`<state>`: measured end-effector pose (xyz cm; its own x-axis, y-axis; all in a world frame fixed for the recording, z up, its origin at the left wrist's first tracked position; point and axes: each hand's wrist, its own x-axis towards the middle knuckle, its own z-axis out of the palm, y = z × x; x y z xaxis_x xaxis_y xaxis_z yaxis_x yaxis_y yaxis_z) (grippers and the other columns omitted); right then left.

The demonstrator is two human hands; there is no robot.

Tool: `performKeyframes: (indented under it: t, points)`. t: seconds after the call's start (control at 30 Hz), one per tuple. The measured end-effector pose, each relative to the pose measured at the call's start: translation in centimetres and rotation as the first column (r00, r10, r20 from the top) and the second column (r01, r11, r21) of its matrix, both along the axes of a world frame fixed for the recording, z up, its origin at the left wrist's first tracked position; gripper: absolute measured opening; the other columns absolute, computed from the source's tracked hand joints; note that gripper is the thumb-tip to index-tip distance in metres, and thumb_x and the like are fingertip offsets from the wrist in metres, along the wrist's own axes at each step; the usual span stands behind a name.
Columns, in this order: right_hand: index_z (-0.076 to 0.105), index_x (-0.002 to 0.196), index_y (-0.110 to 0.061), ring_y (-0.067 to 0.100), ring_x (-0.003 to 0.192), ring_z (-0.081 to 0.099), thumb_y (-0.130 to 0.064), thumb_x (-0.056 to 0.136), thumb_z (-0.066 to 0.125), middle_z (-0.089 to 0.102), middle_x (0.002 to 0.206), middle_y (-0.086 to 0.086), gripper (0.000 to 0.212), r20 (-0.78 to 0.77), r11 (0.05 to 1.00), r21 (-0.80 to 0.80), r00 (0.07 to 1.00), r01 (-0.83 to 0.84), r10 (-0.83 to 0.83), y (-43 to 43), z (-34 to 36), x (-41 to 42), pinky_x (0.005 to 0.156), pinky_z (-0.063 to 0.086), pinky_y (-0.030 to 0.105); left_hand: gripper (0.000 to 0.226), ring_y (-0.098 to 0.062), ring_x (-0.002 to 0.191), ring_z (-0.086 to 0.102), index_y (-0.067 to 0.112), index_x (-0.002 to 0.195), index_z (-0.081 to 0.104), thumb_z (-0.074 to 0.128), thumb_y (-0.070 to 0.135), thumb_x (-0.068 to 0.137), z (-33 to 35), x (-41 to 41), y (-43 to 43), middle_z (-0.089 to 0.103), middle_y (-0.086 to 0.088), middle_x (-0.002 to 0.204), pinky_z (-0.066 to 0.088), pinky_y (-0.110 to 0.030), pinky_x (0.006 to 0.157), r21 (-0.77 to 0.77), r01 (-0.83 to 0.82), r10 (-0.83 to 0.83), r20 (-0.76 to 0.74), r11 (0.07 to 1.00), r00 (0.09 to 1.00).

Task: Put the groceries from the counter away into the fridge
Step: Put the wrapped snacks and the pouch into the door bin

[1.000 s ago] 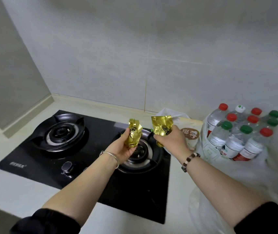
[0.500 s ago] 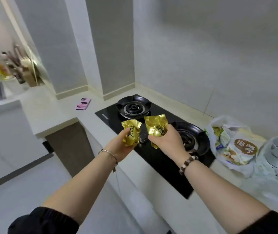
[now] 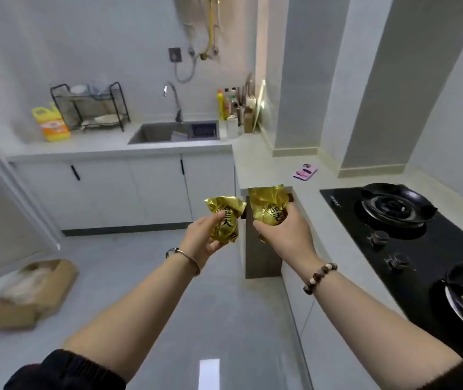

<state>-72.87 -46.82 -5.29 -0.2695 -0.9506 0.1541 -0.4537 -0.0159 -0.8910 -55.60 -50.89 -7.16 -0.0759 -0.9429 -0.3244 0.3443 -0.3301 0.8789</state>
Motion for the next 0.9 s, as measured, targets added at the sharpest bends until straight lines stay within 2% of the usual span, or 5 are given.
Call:
performKeyframes:
  t: [0.17, 0.3, 0.47, 0.77, 0.9]
  points:
    - [0.052, 0.098, -0.024, 0.008, 0.074, 0.063, -0.034, 0.072, 0.075, 0.062, 0.084, -0.007, 0.036, 0.041, 0.975, -0.063, 0.975, -0.213, 0.216, -1.1, 1.3, 11.6, 0.061, 0.057, 0.029, 0.035, -0.029, 0.105, 0.062, 0.004, 0.112, 0.058, 0.065, 0.025, 0.086, 2.7, 11.7, 2.9, 0.062, -0.018, 0.113, 0.054, -0.042, 0.087, -0.13, -0.195, 0.211, 0.123, 0.972, 0.97]
    - [0.053, 0.099, -0.022, 0.002, 0.07, 0.06, -0.032, 0.073, 0.075, 0.061, 0.085, -0.006, 0.036, 0.081, 0.929, -0.17, 0.935, -0.329, 0.346, -0.5, 3.0, 21.5, 0.054, 0.047, 0.014, 0.028, -0.024, 0.098, 0.064, 0.007, 0.108, 0.059, 0.064, 0.025, 0.087, 5.4, 20.8, 6.4, 0.064, -0.012, 0.105, 0.058, -0.033, 0.077, -0.264, -0.291, 0.361, 0.277, 0.92, 0.89]
    - [0.052, 0.1, -0.023, 0.014, 0.077, 0.065, -0.033, 0.072, 0.077, 0.062, 0.086, -0.004, 0.038, 0.101, 0.861, -0.27, 0.877, -0.431, 0.47, 0.5, 5.1, 30.8, 0.065, 0.057, 0.032, 0.025, -0.02, 0.092, 0.064, 0.012, 0.101, 0.062, 0.068, 0.03, 0.084, 8.0, 29.2, 10.3, 0.066, -0.007, 0.097, 0.056, -0.035, 0.078, -0.439, -0.315, 0.507, 0.441, 0.842, 0.741]
    - [0.054, 0.101, -0.022, 0.006, 0.077, 0.062, -0.03, 0.073, 0.077, 0.063, 0.087, -0.007, 0.038, 0.015, 0.723, -0.402, 0.785, -0.562, 0.619, 1.4, 8.5, 42.2, 0.062, 0.054, 0.022, 0.027, -0.01, 0.091, 0.063, 0.018, 0.102, 0.062, 0.072, 0.03, 0.08, 11.8, 39.2, 13.9, 0.066, 0.002, 0.096, 0.053, -0.021, 0.075, -0.602, -0.423, 0.728, 0.464, 0.677, 0.505]
    - [0.051, 0.095, -0.02, 0.008, 0.075, 0.06, -0.034, 0.071, 0.078, 0.06, 0.084, -0.007, 0.038, -0.105, 0.632, -0.481, 0.755, -0.608, 0.647, -0.2, 11.6, 46.2, 0.062, 0.053, 0.027, 0.027, -0.007, 0.083, 0.062, 0.014, 0.1, 0.062, 0.074, 0.026, 0.078, 14.5, 43.1, 14.3, 0.065, 0.004, 0.091, 0.051, -0.012, 0.065, -0.702, -0.462, 0.835, 0.388, 0.542, 0.39]
